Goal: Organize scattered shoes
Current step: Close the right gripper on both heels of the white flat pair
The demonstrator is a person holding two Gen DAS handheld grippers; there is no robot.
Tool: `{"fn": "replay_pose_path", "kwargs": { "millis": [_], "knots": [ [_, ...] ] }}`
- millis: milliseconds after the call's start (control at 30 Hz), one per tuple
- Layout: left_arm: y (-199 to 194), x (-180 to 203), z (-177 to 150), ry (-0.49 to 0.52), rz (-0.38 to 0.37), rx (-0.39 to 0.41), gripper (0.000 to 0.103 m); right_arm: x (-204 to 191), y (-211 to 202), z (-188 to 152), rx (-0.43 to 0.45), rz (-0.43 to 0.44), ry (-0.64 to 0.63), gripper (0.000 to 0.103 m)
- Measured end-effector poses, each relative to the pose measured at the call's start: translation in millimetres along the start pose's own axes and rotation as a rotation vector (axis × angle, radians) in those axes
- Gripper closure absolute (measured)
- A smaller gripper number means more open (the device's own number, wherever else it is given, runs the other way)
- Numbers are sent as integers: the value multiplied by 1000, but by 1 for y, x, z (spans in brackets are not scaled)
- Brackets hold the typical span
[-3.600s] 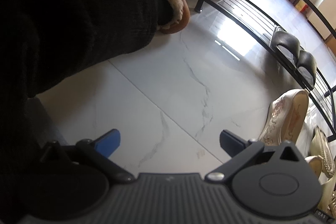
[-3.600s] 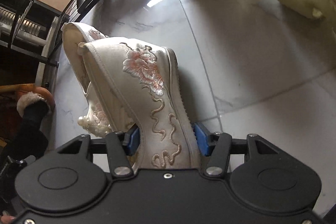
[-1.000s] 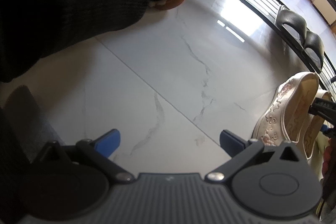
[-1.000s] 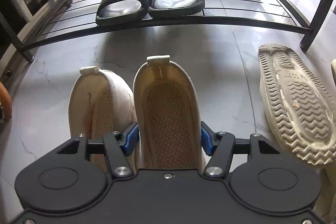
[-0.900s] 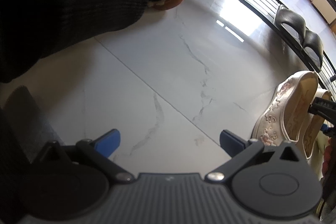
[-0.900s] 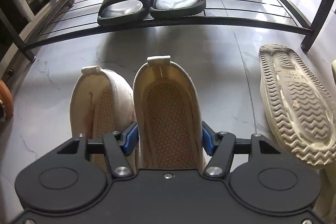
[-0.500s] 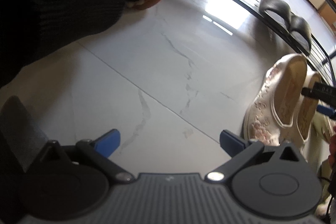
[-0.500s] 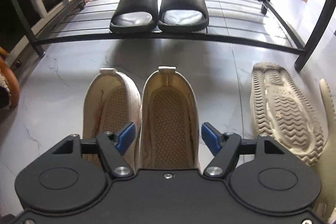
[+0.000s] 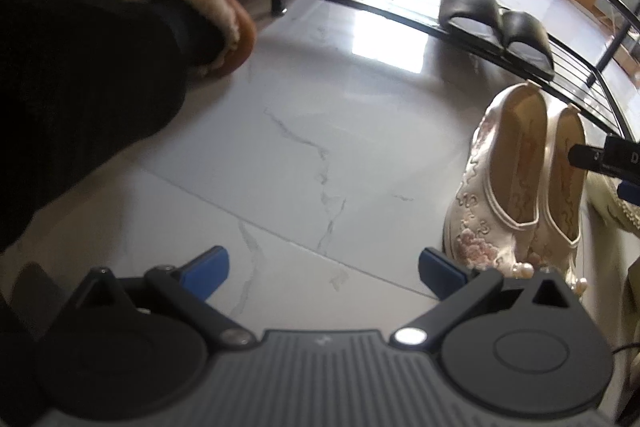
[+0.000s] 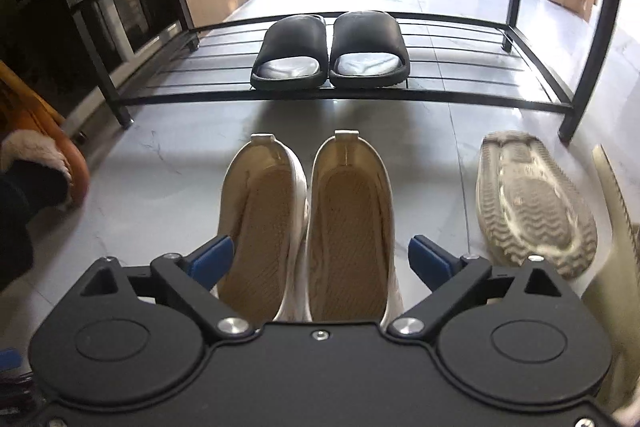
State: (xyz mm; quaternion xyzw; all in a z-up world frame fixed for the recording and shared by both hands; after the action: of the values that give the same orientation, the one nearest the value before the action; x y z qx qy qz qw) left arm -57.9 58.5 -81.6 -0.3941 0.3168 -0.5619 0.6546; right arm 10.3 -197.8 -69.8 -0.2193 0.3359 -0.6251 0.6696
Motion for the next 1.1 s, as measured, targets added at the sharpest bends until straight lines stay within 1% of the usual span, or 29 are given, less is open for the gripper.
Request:
{"fn": "replay_pose_path", "kwargs": {
  "millis": [67, 167, 333, 433, 500, 567, 600, 633, 700, 800, 900, 967, 1067, 1100],
  "knots": [
    [-2, 6, 2, 28, 8, 14, 2, 3, -6, -5, 15, 7, 23, 6],
    [-8, 19, 9, 77, 14, 54, 2, 10, -22, -17, 75, 22, 77, 6],
    [-15, 37, 24, 149, 11, 85, 2, 22, -43, -41, 162, 61, 160, 4],
    [-21, 48, 40, 180, 1, 107, 2, 23, -46, -49, 183, 69, 151, 3],
    [-25, 52, 48, 191, -7, 123, 2, 23, -48, -53, 207, 82, 123, 3],
    [-35, 60, 69, 217, -22, 176, 1, 23, -50, -54, 228, 88, 112, 2],
    [-37, 62, 75, 228, -27, 184, 1, 24, -51, -54, 236, 89, 114, 1],
    [-38, 63, 78, 232, -28, 187, 1, 25, -51, -54, 238, 94, 117, 0],
    [-46, 69, 93, 269, -38, 217, 1, 26, -50, -54, 232, 109, 123, 0],
    [-57, 75, 105, 335, -38, 272, 1, 25, -45, -55, 187, 114, 127, 0],
    [-62, 78, 109, 371, -39, 291, 1, 18, -43, -54, 178, 78, 64, 0],
    [-67, 82, 118, 390, -52, 308, 1, 12, -44, -52, 188, 77, 27, 0],
    [-73, 87, 128, 411, -75, 372, 1, 7, -43, -46, 193, 89, 0, 0],
    [-74, 90, 131, 427, -82, 421, 1, 6, -42, -41, 188, 109, -6, 0]
  ]
}}
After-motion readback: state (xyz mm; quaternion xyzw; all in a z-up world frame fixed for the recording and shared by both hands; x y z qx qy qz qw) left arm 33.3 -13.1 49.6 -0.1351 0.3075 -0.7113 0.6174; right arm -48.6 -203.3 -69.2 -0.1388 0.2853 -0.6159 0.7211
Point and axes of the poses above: each gripper's, at about its wrist camera, not at the fingertips, and y roughly the way its jaws point, x to its right, z to its top, the point moved 4 cm from there along y, roughly the way its jaws point, and after that the axes turned 3 degrees about z, right-handed, at the moved point
